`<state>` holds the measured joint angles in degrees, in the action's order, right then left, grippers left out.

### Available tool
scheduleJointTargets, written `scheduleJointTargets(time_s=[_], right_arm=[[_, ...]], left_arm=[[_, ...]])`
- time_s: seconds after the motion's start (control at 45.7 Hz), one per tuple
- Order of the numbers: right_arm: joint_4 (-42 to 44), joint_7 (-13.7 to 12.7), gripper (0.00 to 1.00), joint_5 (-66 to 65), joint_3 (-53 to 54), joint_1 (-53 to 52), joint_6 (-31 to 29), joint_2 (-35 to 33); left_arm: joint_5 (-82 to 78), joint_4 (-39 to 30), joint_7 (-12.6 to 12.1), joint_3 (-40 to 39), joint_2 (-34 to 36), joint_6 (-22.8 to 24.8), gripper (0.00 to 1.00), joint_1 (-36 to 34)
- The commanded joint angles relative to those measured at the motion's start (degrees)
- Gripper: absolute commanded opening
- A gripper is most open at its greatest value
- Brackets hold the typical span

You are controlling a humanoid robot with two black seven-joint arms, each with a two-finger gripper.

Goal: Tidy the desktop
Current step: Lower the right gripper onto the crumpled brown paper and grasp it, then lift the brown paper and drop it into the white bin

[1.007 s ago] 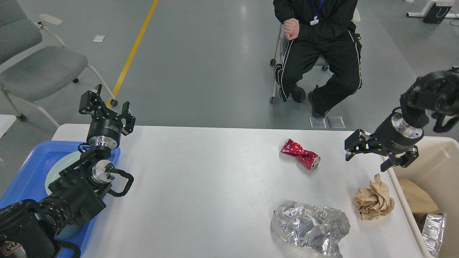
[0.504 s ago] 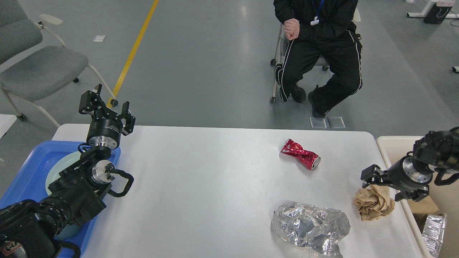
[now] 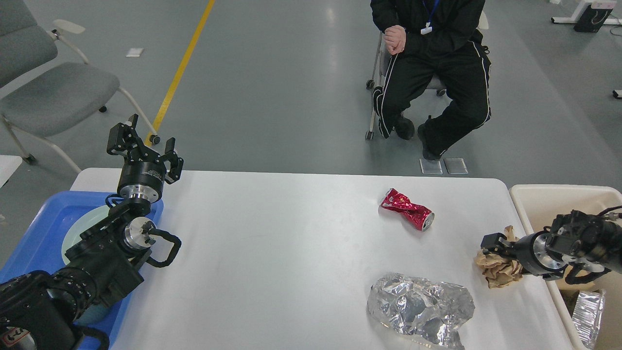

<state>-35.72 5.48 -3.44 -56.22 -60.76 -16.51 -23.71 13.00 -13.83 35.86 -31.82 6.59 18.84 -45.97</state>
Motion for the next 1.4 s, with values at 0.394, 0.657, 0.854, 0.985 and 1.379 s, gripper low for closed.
scheduleJointTargets(time_s=[0.394,0.657,0.854,0.985,1.379], right_arm=[[-20.08,0.06,0.0,0.19,0.68,-18.5,0.25,-9.59],[-29.67,-0.03,0.0,0.45,-1.08,-46.18,-14.76,-15.4],[-28.97,-0.03,0.0,0.45,-1.17,-60.26,-22.78,-16.8],[-28.8,-0.03,0.0,0.36,-1.26,-63.08,-22.96,-17.24],[-16.15,-0.03,0.0,1.06,-9.43,-39.64,-1.18,-19.18]], left_arm=[[0.01,0.03,0.0,0.0,0.0,0.06,0.96,0.0],[0.01,0.03,0.0,0.0,0.0,0.06,0.96,0.0],[0.01,0.03,0.0,0.0,0.0,-0.03,0.96,0.0],[0.01,-0.06,0.0,0.0,0.0,0.06,0.96,0.0],[0.01,0.03,0.0,0.0,0.0,-0.03,0.96,0.0]])
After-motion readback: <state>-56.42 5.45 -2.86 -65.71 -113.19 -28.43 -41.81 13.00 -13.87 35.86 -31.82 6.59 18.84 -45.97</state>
